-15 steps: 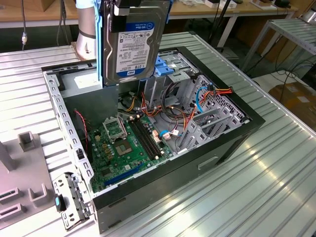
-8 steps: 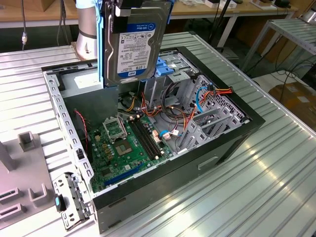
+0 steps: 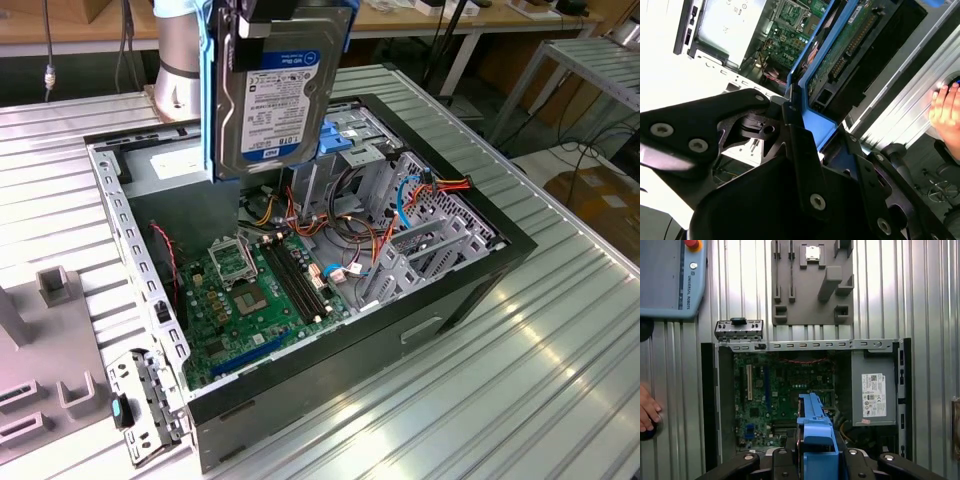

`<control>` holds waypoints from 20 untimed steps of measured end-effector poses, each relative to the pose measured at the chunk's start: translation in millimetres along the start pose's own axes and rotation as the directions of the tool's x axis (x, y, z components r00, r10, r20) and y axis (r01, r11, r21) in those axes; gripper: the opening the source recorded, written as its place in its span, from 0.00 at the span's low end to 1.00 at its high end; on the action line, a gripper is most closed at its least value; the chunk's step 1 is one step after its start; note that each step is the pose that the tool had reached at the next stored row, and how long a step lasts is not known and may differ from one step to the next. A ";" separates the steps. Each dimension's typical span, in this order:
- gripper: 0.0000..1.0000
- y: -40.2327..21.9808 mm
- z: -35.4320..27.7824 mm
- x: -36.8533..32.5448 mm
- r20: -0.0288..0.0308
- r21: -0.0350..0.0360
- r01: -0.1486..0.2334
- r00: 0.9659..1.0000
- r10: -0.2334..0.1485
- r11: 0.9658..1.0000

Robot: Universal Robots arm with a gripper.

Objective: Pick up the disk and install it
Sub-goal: 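Insert the disk into the insertion slot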

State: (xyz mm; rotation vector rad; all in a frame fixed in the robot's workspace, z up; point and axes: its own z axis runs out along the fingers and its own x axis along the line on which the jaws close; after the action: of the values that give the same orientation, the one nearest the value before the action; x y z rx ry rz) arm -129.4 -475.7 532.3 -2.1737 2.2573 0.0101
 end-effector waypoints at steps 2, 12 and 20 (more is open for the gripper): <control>0.37 -0.5 0.0 0.8 0.000 0.000 0.000 1.000 0.000 1.000; 0.37 -4.3 0.1 4.3 0.000 0.000 0.000 1.000 0.000 1.000; 0.37 -7.3 0.1 6.2 0.000 0.000 0.000 1.000 0.000 1.000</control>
State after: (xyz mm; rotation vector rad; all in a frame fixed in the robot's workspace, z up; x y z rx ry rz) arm -122.3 -482.1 532.1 -2.1738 2.2573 0.0101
